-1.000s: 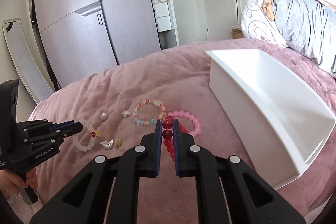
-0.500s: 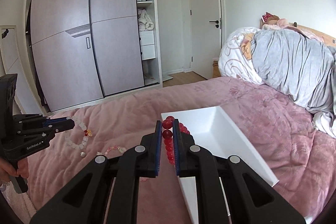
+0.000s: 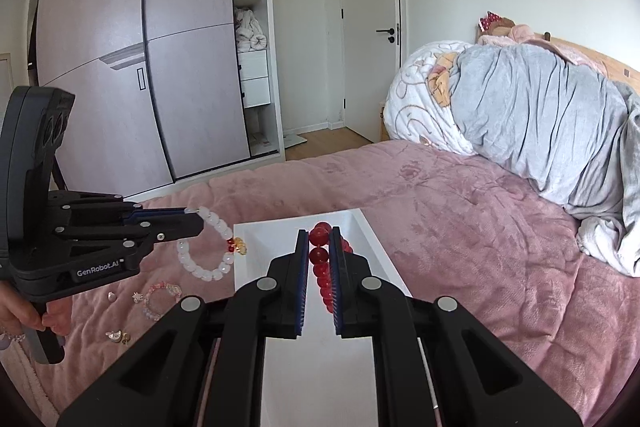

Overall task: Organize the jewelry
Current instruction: 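Carry both bracelets into the white box and open both tools, then move both tools back to the jewelry on the bed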

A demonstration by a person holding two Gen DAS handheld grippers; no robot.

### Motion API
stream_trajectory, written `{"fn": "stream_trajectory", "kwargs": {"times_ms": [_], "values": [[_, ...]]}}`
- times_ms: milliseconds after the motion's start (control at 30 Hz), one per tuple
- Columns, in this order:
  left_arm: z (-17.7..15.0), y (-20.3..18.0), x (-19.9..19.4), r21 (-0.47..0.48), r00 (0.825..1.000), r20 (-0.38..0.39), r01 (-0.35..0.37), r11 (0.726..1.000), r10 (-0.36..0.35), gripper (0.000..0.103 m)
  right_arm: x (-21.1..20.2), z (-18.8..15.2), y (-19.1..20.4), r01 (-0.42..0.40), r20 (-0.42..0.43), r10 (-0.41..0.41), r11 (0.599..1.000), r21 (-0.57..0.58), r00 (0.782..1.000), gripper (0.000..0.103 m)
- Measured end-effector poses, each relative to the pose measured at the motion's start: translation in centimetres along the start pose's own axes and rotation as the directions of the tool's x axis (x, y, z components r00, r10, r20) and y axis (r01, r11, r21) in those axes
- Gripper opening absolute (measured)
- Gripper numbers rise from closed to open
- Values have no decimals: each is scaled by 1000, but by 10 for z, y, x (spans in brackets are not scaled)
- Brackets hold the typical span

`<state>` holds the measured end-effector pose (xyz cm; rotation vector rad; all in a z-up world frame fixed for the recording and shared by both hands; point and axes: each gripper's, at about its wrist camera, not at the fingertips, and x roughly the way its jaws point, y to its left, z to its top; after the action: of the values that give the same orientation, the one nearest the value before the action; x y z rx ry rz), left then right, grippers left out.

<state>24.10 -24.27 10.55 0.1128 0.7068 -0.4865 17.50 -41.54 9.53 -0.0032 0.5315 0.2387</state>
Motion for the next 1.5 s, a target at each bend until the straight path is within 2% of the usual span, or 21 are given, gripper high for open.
{"fn": "stream_trajectory", "kwargs": {"times_ms": [200, 300, 367, 500, 667, 767, 867, 900, 967, 1000, 1033, 1200, 1367, 1433, 1500], "values": [[16, -23, 57, 27, 994, -106, 5, 1000, -2, 15, 29, -28, -22, 4, -70, -3, 1000, 23, 998, 11], [16, -25, 94, -22, 976, -217, 15, 1000, -19, 15, 46, -42, -31, -7, -129, 10, 1000, 25, 992, 11], [14, -25, 117, -42, 964, -264, 9, 999, -19, 15, 55, -52, -34, 10, -161, -8, 1000, 14, 987, 11], [8, -32, 151, -9, 952, -306, -16, 1000, 12, 15, 72, -66, -40, 2, -233, 2, 1000, 15, 972, 11], [1, -38, 181, 13, 929, -366, -41, 999, 43, 15, 97, -85, -38, -39, -364, 41, 999, 14, 931, 11], [-5, -33, 192, -17, 919, -391, -55, 998, 44, 16, 104, -92, -34, -40, -383, 39, 999, 6, 923, 12], [-12, -25, 199, -57, 912, -409, -55, 997, 27, 16, 104, -94, -31, -41, -379, 39, 999, 4, 925, 13], [-14, -24, 199, -55, 913, -408, -58, 997, 31, 17, 104, -93, -31, -40, -376, 38, 999, 2, 926, 16], [-14, -26, 199, -28, 915, -401, -56, 998, 40, 30, 103, -91, -29, -34, -370, 30, 999, -4, 928, 33], [-14, -28, 197, -14, 918, -394, -51, 999, 42, 40, 102, -90, -29, -29, -365, 25, 1000, -7, 931, 46], [-13, -30, 194, -7, 922, -384, -46, 999, 40, 46, 100, -89, -28, -32, -356, 27, 999, -7, 934, 50], [-1, -25, 171, -48, 946, -323, -26, 999, 10, 52, 89, -81, -26, -26, -322, 24, 1000, -4, 947, 49], [16, -10, 121, -74, 984, -175, 5, 997, -18, 65, 67, -65, -17, -26, -255, 22, 1000, -12, 967, 53], [22, -2, 97, -78, 994, -106, 12, 997, -20, 72, 56, -56, -11, -36, -219, 32, 999, -16, 975, 57], [26, 9, 71, -86, 999, -45, 11, 996, -15, 74, 43, -47, -2, -40, -179, 35, 999, -21, 983, 63]]}}
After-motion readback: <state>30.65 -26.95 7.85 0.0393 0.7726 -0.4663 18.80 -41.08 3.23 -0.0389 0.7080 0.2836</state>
